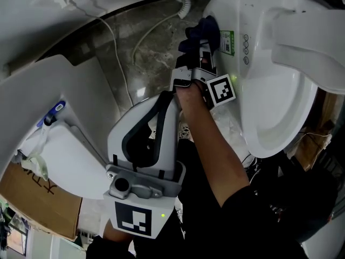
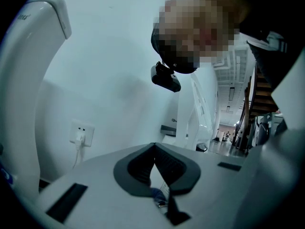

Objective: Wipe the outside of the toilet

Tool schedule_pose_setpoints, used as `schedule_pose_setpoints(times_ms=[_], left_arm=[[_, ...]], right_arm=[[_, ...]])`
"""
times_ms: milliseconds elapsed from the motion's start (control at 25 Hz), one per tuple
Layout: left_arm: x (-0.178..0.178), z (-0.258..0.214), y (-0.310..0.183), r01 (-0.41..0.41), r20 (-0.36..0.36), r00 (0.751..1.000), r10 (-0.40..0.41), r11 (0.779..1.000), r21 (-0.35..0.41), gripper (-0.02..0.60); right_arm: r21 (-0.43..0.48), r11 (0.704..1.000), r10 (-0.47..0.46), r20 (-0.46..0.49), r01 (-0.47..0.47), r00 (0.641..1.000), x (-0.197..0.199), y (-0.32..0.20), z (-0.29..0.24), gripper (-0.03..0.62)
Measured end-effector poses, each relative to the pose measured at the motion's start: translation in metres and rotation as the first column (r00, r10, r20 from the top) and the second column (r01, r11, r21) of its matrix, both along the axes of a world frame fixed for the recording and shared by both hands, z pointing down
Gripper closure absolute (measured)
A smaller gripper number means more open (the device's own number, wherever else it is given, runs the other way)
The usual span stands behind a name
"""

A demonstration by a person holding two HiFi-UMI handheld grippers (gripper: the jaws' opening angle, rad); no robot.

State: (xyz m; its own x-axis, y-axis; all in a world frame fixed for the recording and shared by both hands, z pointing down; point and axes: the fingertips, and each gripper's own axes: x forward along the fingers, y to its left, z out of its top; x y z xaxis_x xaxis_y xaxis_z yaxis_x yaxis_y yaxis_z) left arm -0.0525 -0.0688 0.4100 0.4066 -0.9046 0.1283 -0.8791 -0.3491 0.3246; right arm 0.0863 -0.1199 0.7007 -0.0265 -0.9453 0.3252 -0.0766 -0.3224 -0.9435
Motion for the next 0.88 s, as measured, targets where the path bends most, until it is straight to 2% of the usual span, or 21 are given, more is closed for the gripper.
schedule_pose_setpoints(times_ms=[200,440,880], left_arm=[[0.0,0.012,-0.004,-0.004,0.0,1.0,0.004,1.0,0.011,0.571],[-0.001,0.026,-0.008,-0.012,-0.002,1.0,0.012,1.0,0.015,0.571],[0.001,0.052,-0.02,-0.019,0.002,1.0,0.019,0.999,0.032,0.571]], right_arm=[[-0.025,0.997,0.068,0.027,-0.067,0.997,0.003,0.002,0.035,0.537],[-0.046,0.993,0.111,0.018,-0.11,0.994,0.009,0.004,0.073,0.537],[-0.117,0.985,0.129,-0.004,-0.129,0.992,0.017,0.008,0.131,0.537]])
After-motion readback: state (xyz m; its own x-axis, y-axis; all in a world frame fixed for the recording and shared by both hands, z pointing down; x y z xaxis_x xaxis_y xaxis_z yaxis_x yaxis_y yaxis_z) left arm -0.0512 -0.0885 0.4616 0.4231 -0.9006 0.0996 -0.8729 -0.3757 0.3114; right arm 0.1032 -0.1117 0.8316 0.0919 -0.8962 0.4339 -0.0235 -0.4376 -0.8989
